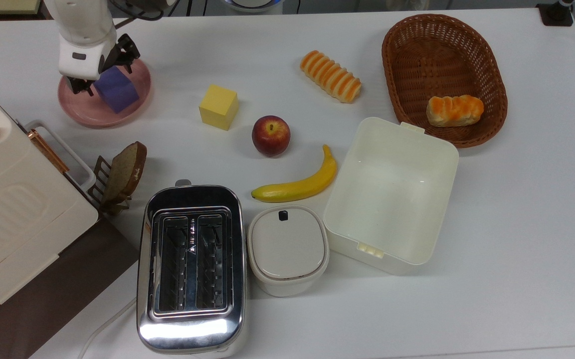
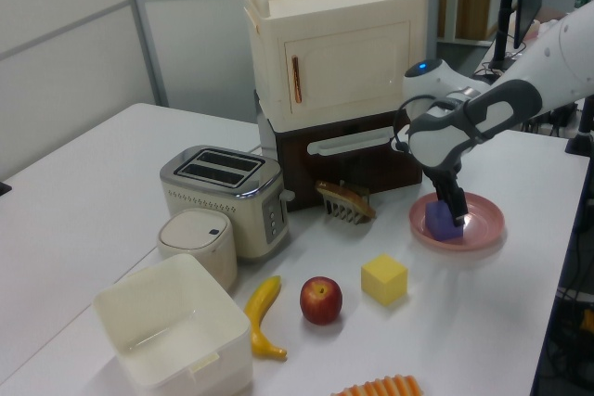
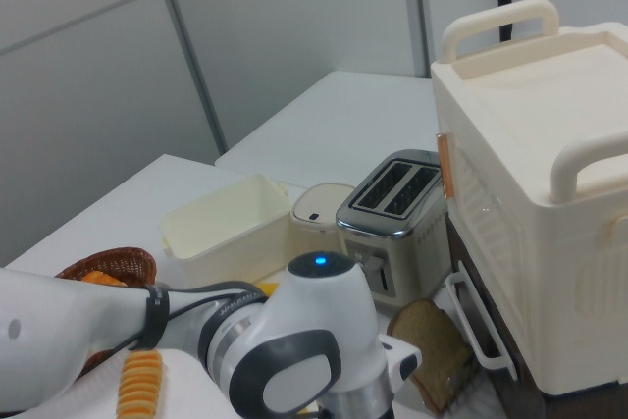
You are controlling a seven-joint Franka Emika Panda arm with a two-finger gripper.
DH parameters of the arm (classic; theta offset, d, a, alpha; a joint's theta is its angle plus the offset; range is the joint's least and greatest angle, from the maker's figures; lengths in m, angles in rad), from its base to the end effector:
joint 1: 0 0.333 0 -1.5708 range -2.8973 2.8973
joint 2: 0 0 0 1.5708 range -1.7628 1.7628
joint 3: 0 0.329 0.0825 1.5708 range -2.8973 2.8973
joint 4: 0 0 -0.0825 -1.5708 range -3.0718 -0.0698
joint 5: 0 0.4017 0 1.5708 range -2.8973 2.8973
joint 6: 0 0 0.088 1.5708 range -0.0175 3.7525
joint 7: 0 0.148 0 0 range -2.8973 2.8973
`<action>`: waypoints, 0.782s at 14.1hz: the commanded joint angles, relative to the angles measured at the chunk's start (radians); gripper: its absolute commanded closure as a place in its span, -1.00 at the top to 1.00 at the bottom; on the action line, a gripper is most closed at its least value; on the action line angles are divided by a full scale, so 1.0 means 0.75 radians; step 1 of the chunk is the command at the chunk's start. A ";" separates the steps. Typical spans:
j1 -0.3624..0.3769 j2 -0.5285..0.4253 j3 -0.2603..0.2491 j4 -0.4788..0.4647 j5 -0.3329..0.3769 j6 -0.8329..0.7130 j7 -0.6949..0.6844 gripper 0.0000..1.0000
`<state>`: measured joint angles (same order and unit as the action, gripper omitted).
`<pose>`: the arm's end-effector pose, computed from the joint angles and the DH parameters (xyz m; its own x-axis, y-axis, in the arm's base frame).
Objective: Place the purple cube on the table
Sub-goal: 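Lower the gripper onto the purple cube and close on it, then lift the purple cube off the plate and carry it beside the yellow cube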
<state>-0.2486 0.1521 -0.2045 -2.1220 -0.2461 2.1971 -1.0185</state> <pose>0.5044 -0.2638 0.2984 0.7347 0.6374 -0.2320 0.6613 -0.7493 0.0353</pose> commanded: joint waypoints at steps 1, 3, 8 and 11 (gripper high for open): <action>-0.008 -0.015 -0.001 -0.042 -0.022 0.053 -0.029 0.01; -0.008 -0.047 0.001 -0.038 -0.015 0.036 -0.012 -1.00; 0.053 -0.237 0.015 -0.001 0.101 -0.192 0.041 -1.00; 0.202 -0.246 0.015 -0.003 0.126 -0.275 0.197 -1.00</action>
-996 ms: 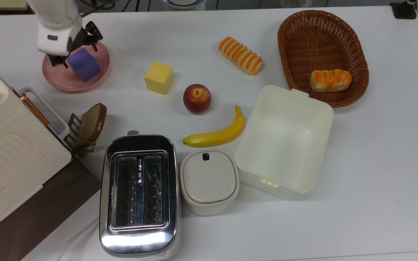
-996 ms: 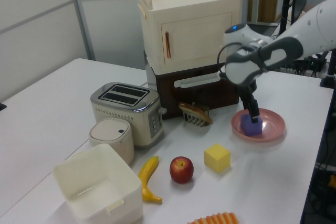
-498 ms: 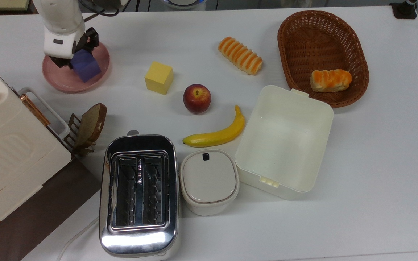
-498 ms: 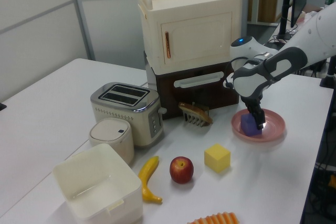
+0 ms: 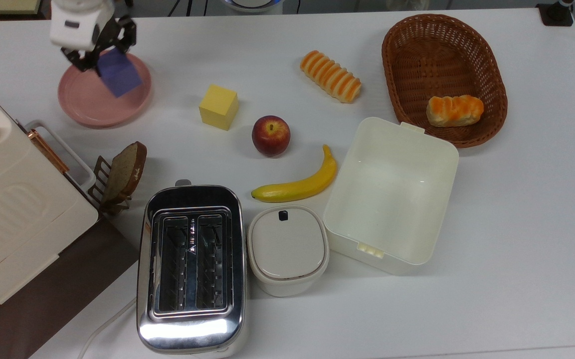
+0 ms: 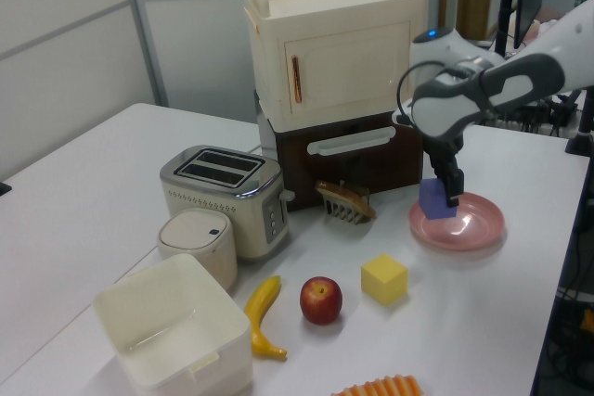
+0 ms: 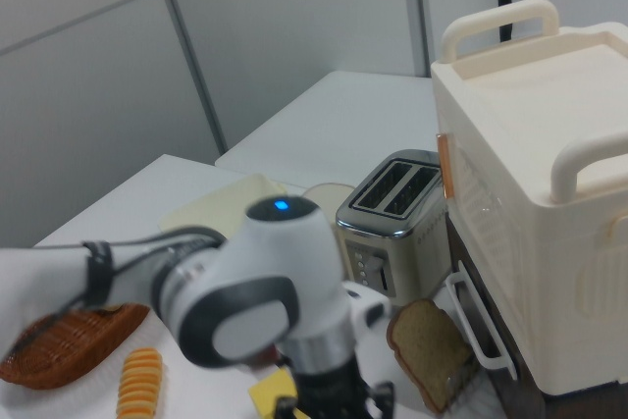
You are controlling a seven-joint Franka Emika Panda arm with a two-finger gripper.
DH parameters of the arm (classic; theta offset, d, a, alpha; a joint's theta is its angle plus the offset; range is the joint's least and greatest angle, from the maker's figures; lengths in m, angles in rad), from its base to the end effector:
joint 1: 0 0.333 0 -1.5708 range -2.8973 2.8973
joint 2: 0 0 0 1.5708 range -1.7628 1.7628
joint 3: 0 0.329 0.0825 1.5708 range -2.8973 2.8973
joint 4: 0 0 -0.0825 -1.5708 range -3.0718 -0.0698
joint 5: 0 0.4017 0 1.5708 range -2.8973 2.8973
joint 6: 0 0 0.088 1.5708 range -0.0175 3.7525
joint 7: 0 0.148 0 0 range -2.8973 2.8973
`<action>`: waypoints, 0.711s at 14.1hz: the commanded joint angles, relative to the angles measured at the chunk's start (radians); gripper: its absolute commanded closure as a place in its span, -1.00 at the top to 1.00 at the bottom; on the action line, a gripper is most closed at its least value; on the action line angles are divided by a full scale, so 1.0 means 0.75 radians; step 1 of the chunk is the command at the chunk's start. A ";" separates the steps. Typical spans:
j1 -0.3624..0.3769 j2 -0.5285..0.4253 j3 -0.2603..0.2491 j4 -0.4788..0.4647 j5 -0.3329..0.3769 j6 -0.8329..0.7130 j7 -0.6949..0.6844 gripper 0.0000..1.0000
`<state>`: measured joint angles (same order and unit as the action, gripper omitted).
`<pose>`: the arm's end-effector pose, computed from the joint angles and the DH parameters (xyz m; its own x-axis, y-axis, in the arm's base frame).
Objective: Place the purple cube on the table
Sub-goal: 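Lift the purple cube off the plate and carry it beside the yellow cube, then lower the purple cube onto the table and open the gripper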
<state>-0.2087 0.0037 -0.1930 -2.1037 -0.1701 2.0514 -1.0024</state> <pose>0.5015 -0.2297 0.3757 0.7670 0.6223 -0.1564 0.6331 -0.7736 0.0267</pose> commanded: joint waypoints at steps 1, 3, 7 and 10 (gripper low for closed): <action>0.214 -0.024 -0.002 -0.032 0.022 -0.078 0.270 -1.00; 0.313 0.060 -0.002 -0.030 0.014 -0.068 0.424 -1.00; 0.374 0.128 -0.002 -0.024 0.002 -0.029 0.586 -0.93; 0.440 0.142 -0.002 -0.024 0.002 -0.029 0.712 1.00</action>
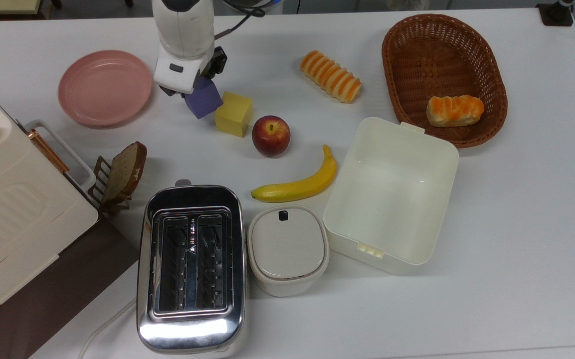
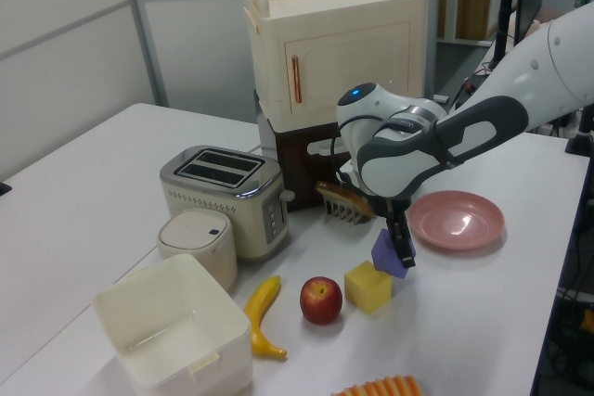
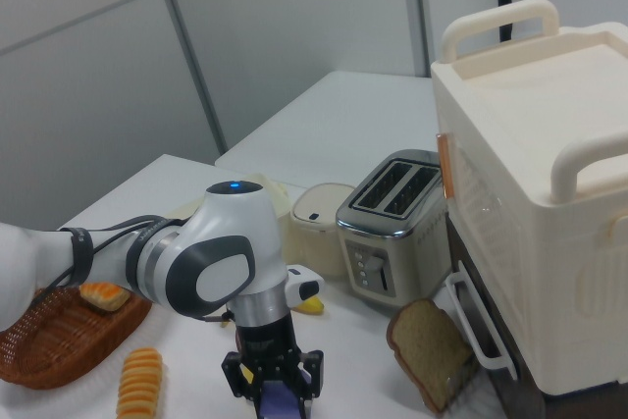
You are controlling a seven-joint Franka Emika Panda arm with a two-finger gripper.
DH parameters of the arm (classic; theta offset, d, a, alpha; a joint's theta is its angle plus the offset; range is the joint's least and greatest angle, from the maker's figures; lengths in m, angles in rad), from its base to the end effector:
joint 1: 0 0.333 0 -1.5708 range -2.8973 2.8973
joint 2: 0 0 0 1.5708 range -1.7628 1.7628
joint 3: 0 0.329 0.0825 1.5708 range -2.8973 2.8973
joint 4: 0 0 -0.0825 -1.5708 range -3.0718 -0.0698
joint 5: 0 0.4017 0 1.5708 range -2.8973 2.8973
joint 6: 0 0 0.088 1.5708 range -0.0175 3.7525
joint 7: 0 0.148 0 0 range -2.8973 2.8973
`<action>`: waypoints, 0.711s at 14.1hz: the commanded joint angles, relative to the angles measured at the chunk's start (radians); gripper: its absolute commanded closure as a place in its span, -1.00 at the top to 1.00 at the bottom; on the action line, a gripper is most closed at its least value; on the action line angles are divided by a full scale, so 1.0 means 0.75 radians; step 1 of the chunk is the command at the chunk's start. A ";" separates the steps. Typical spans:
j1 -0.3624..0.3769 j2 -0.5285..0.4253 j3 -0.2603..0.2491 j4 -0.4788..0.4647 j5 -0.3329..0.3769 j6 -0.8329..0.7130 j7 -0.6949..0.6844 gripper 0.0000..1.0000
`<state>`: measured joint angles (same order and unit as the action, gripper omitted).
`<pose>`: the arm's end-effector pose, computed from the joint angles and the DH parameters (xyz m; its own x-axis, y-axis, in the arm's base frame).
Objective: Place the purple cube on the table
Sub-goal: 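Lower the purple cube onto the table and open the gripper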
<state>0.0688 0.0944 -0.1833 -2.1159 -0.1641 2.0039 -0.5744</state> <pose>0.5360 -0.0775 0.3185 0.8282 0.4985 -0.2560 0.5181 -0.8552 0.0108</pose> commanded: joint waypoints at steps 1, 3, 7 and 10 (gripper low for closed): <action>0.088 0.021 -0.015 -0.008 -0.006 0.034 0.207 1.00; 0.115 0.007 -0.015 0.013 -0.006 0.020 0.277 1.00; 0.098 -0.005 -0.032 0.221 0.010 -0.178 0.369 1.00; 0.076 -0.026 -0.032 0.421 0.020 -0.423 0.493 1.00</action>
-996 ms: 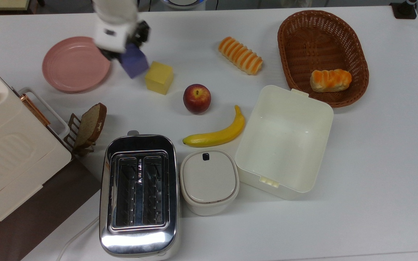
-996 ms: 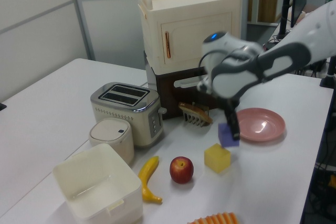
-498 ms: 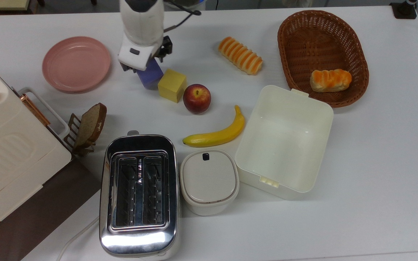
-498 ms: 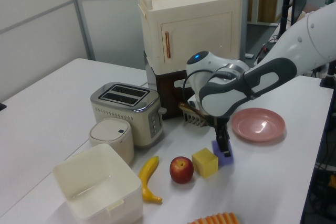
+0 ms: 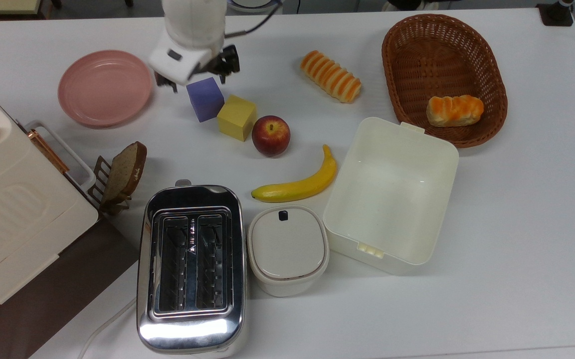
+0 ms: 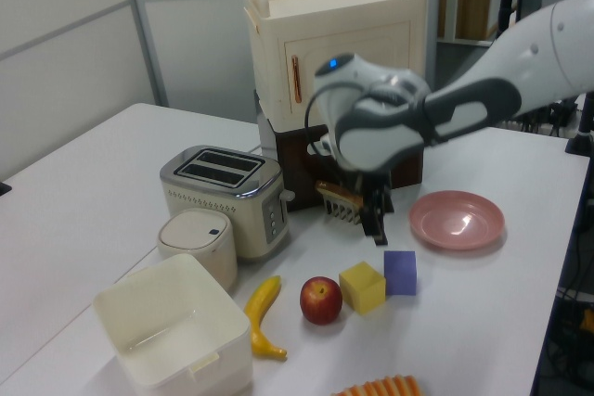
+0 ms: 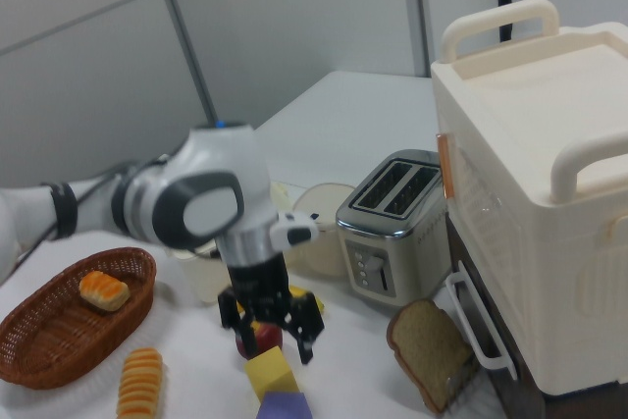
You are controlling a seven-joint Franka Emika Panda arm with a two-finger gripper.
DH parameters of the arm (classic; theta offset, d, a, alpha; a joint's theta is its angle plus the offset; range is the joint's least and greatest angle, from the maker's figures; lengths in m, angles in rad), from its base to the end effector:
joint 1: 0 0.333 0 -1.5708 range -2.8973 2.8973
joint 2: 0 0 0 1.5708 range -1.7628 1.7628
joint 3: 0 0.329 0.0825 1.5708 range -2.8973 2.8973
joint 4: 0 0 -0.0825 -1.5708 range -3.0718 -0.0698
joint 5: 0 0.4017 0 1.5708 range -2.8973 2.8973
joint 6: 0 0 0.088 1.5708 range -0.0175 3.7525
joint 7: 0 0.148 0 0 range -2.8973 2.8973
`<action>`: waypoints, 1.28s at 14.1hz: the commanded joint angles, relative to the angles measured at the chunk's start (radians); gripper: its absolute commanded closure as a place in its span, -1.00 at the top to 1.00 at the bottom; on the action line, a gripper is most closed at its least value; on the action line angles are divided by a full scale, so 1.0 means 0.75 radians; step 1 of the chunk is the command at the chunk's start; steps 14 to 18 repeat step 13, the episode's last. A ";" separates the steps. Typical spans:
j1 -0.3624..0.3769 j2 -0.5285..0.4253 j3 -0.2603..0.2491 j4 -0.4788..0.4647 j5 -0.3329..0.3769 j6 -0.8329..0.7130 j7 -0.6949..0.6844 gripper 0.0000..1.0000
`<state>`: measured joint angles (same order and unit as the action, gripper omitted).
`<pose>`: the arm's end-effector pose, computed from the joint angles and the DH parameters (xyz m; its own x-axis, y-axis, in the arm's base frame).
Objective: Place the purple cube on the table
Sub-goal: 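Lower the purple cube onto the table and open the gripper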
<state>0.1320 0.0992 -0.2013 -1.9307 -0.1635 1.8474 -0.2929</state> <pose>0.5690 -0.0571 0.3896 0.9395 0.2595 -0.2236 0.2880 -0.9518 0.1055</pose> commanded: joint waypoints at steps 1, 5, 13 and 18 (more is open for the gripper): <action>-0.014 -0.032 -0.008 0.268 0.032 -0.309 0.175 1.00; -0.016 -0.034 -0.012 0.406 0.146 -0.356 0.357 1.00; -0.014 -0.032 -0.008 0.478 0.230 -0.359 0.417 1.00; -0.014 -0.032 -0.008 0.478 0.230 -0.359 0.417 1.00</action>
